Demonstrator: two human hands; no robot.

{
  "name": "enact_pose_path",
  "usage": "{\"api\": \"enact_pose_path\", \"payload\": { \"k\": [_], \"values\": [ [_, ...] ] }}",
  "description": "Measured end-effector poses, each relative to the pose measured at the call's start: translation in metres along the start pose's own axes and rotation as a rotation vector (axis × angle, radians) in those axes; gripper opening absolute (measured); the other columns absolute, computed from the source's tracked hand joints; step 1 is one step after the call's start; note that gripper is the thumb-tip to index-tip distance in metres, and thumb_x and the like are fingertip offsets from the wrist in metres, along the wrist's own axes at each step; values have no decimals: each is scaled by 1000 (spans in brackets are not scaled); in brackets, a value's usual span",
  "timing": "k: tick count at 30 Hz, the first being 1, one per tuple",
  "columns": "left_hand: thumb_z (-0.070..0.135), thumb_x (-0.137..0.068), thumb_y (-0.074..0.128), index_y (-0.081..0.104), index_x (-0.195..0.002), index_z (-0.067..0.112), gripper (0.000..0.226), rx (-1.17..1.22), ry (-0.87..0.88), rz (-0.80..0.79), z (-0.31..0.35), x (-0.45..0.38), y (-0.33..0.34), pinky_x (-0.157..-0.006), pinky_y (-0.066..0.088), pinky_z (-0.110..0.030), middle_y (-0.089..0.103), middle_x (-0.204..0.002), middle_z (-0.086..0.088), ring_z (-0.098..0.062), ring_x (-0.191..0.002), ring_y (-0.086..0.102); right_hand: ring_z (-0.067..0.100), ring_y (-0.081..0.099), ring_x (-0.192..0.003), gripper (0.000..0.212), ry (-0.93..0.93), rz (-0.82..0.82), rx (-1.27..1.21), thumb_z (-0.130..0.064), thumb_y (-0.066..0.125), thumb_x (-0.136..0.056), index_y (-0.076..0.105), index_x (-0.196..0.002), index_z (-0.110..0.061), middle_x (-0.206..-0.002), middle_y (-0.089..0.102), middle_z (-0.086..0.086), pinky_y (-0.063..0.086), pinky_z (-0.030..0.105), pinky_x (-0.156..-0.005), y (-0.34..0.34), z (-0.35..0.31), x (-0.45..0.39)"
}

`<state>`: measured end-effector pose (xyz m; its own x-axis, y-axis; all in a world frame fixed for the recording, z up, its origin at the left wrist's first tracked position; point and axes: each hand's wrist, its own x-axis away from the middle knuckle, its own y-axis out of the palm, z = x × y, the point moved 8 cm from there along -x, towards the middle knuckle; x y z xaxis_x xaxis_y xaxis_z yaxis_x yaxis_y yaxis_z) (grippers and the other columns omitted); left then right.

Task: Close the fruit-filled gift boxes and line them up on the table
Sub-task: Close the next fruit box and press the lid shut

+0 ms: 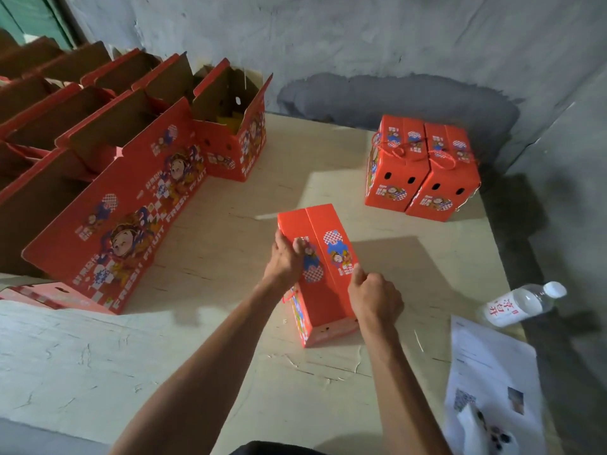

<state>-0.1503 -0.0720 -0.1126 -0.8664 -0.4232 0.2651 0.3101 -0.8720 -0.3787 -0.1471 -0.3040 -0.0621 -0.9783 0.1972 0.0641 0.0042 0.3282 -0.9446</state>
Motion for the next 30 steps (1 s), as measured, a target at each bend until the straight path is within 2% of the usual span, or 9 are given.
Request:
{"api": "enact_pose_path", "payload": {
  "k": [4,6,9,13,16,19,22,25,30],
  "values": [
    [47,-100,45,46,-140,26,46,333,6,-39,6,11,5,-101,53,-56,62,-129,-15,-35,-118,63,36,68,-97,69,49,-132,-19,-70,37,-99,77,-96,-14,-99,73,15,44,36,-74,10,6,-10],
    [59,-101,47,59,-126,28,42,393,-96,-70,-13,21,11,-101,53,-54,68,-123,-12,-33,-114,67,29,64,-81,68,103,-293,-266,-73,42,-96,72,-79,-15,-79,67,6,39,32,-66,25,11,-17],
    [83,-84,52,78,-97,10,79,291,-276,-95,-44,36,8,-74,59,-28,79,-88,-5,-17,-82,76,9,63,-77,29,203,-480,-818,-50,74,-89,76,-86,-22,-78,70,-12,43,23,-66,41,11,-24],
    [52,-90,72,68,-74,3,52,207,-203,-78,-18,25,-21,-56,45,-24,65,-60,0,-12,-54,59,28,71,-95,16,214,-542,-992,-16,87,-78,72,-84,-15,-97,78,13,54,42,-91,39,1,-37],
    [32,-95,70,60,-65,6,41,108,-12,21,36,14,-40,-58,38,-32,52,-59,-6,-18,-58,48,15,72,-91,15,51,-400,-1020,-23,87,-79,74,-85,-16,-91,80,1,56,28,-81,8,-31,-47],
    [28,-98,59,64,-68,4,39,128,183,43,103,17,-49,-58,52,-34,66,-59,-4,-18,-54,60,1,69,-76,22,-207,-406,-933,-45,73,-87,74,-85,-24,-80,75,-10,49,12,-61,-19,-91,-34],
    [31,-85,48,71,-76,7,34,-34,292,38,147,21,-49,-63,51,-33,72,-72,-8,-26,-72,67,12,67,-71,35,-381,-454,-786,-41,50,-101,67,-80,-19,-75,72,-1,50,28,-64,-29,-133,-17],
    [17,-82,47,75,-76,1,33,-230,525,89,170,35,-51,-71,49,-34,73,-79,-15,-30,-78,65,4,49,-48,42,-361,-540,-865,-6,45,-101,56,-62,-19,-50,55,-9,38,26,-54,-25,-139,-15],
    [-2,-84,54,80,-89,12,30,-141,476,143,152,39,-63,-65,41,-4,71,-88,-2,-1,-77,58,15,44,-47,28,-331,-505,-1004,-12,67,-95,60,-68,-11,-51,52,2,34,26,-47,-28,-140,-17]
  ]
}}
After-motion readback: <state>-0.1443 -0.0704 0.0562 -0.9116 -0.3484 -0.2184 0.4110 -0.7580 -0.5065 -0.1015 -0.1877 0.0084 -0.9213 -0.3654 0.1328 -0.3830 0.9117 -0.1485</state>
